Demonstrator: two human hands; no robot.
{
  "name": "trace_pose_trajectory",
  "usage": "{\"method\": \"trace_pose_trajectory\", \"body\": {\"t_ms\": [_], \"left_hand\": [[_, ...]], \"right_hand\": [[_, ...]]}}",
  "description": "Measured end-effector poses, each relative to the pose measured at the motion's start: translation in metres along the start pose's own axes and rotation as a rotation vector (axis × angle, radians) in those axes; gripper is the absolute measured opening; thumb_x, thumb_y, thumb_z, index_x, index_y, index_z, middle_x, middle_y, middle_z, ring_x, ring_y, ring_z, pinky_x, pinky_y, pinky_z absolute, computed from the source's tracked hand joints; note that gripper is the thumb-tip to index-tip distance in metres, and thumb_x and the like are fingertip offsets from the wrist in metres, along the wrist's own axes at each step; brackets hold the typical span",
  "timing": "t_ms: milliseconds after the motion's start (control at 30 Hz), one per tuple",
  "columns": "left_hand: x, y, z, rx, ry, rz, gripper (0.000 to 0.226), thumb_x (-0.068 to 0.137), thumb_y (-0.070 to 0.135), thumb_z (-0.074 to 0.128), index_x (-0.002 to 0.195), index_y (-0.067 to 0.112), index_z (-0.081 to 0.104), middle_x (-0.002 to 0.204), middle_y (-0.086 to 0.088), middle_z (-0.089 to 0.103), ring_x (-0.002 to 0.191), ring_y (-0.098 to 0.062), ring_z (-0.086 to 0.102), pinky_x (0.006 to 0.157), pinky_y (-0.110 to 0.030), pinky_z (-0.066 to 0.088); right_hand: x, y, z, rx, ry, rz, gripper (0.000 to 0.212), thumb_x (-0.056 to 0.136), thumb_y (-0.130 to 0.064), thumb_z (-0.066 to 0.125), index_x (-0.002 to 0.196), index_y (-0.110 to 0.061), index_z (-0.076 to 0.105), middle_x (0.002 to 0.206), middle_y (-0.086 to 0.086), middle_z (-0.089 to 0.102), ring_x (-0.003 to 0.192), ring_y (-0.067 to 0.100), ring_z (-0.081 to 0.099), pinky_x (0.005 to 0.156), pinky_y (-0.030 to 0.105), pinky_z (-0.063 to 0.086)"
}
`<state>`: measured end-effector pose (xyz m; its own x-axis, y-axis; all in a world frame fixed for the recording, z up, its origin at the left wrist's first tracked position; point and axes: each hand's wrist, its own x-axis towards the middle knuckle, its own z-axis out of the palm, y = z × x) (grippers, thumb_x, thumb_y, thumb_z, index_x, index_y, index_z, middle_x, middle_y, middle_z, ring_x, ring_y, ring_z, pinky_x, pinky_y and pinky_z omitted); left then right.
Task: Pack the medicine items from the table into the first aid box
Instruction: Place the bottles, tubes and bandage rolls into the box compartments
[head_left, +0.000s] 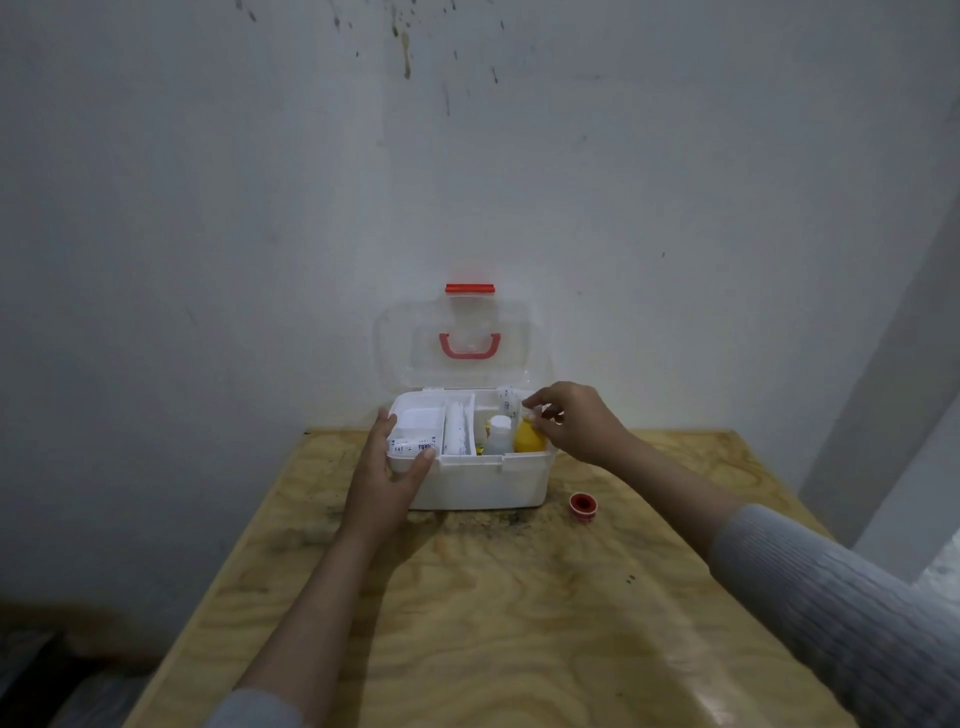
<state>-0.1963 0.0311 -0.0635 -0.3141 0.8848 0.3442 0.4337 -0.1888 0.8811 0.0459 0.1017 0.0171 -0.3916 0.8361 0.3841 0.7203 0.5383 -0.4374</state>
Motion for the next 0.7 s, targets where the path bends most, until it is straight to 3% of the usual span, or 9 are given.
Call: {"method": "trace_pose_trajectory", "body": {"t_ms": [100, 267, 433, 600, 700], "left_hand": [[0.001, -0.003, 0.0, 0.009, -0.002, -0.009, 0.071, 0.083, 0.044, 0.063, 0.145, 0.029, 0.03, 0.157, 0.01, 0.023, 0.14, -0.013, 0.031, 0.11, -0.04, 0.038], [0.0, -0.001, 0.001, 0.011, 0.006, -0.004, 0.071, 0.084, 0.042, 0.063, 0.145, 0.029, 0.03, 0.158, 0.009, 0.022, 0.141, -0.014, 0.029, 0.111, -0.039, 0.037], [0.001, -0.003, 0.002, 0.021, 0.013, -0.005, 0.07, 0.084, 0.043, 0.062, 0.145, 0.029, 0.03, 0.158, 0.009, 0.022, 0.141, -0.016, 0.029, 0.111, -0.041, 0.036], [0.0, -0.005, 0.002, 0.013, 0.013, -0.007, 0.069, 0.085, 0.043, 0.061, 0.145, 0.031, 0.029, 0.158, 0.01, 0.022, 0.142, -0.015, 0.027, 0.111, -0.044, 0.036], [0.001, -0.006, 0.002, 0.005, 0.022, -0.006, 0.069, 0.086, 0.042, 0.061, 0.145, 0.029, 0.029, 0.158, 0.01, 0.023, 0.142, -0.015, 0.027, 0.112, -0.044, 0.035]], "right_hand": [[-0.005, 0.005, -0.003, -0.031, -0.054, -0.032, 0.034, 0.081, -0.008, 0.066, 0.114, -0.016, 0.065, 0.107, 0.009, 0.064, 0.084, 0.014, 0.061, 0.074, 0.02, 0.043], [-0.029, 0.019, -0.019, 0.008, 0.025, -0.024, 0.031, 0.082, -0.011, 0.068, 0.112, -0.016, 0.066, 0.104, 0.004, 0.062, 0.09, 0.015, 0.064, 0.082, 0.027, 0.052], [-0.065, 0.055, -0.041, -0.113, 0.006, 0.095, 0.024, 0.082, -0.018, 0.068, 0.105, -0.018, 0.068, 0.1, -0.003, 0.059, 0.086, 0.01, 0.059, 0.074, 0.023, 0.047], [-0.106, 0.102, -0.057, -0.174, -0.025, 0.321, 0.015, 0.081, -0.02, 0.067, 0.096, -0.017, 0.07, 0.094, 0.002, 0.07, 0.074, 0.013, 0.061, 0.07, 0.034, 0.053], [-0.126, 0.115, -0.054, -0.188, -0.04, 0.357, 0.016, 0.081, -0.027, 0.068, 0.094, -0.019, 0.071, 0.092, -0.001, 0.069, 0.067, 0.003, 0.055, 0.064, 0.028, 0.045]]}}
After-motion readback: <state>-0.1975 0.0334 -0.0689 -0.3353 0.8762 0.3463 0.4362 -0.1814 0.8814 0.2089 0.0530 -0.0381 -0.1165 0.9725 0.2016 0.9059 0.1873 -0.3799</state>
